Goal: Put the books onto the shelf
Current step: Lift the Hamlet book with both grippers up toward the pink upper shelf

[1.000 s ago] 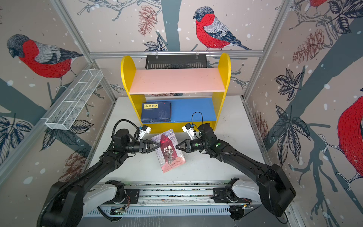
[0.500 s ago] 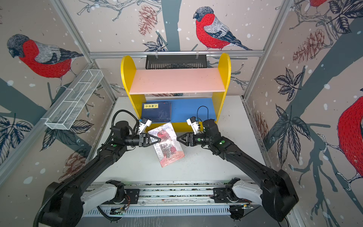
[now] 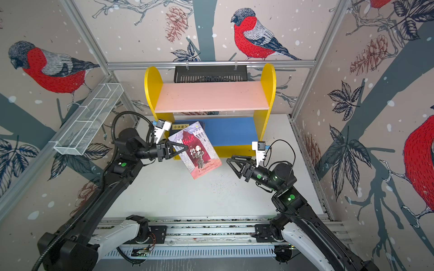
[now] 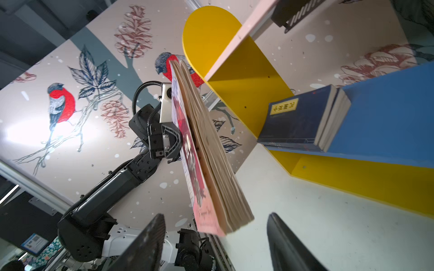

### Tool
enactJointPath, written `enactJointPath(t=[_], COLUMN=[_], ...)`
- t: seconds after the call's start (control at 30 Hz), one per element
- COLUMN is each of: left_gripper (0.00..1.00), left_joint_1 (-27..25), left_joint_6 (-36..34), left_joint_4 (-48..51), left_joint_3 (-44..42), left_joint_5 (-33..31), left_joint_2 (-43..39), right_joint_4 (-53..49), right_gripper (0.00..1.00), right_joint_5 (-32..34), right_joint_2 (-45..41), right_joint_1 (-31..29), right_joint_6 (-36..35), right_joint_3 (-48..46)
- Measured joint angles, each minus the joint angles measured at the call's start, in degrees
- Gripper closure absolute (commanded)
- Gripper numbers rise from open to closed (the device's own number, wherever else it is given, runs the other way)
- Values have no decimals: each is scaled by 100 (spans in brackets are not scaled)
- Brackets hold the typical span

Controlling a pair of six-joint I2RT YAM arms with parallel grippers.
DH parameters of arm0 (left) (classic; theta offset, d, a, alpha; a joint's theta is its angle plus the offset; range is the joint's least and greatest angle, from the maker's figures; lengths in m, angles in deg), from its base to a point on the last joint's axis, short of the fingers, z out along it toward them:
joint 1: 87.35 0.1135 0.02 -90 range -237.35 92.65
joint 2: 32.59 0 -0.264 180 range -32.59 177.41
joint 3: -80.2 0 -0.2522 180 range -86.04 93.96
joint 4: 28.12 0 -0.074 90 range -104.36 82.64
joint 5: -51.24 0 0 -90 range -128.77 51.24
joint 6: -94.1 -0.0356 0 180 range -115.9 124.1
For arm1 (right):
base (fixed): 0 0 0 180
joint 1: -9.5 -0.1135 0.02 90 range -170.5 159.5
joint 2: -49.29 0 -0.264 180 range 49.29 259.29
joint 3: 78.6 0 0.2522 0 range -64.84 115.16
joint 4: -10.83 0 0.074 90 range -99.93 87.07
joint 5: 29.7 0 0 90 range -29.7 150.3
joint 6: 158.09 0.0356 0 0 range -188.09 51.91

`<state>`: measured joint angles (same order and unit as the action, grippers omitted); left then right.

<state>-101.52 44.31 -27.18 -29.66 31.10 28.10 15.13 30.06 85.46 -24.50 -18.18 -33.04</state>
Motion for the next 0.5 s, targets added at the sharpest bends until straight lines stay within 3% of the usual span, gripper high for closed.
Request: enactJointPath(t=[0.13,0.33,0.5], left_gripper=[100,100,100], left_joint_1=[66,212,295], left_joint_6=[927,2450,3364], left_joint_4=[-1117,-2363,-3130], left_joint_3=[487,374,258], left_joint_5=[-367,-1161,-1541], left_joint_2=[138,391,483], right_joint_4=[446,999,1316], right_gripper=[28,28,28], right_joint_5=[330,798,1060], right_joint_2=[369,1390,2306], right_joint_1=[-697,-1635,-1878], right_joint_6=[59,-245,-424], right_joint_3=[275,951,1427])
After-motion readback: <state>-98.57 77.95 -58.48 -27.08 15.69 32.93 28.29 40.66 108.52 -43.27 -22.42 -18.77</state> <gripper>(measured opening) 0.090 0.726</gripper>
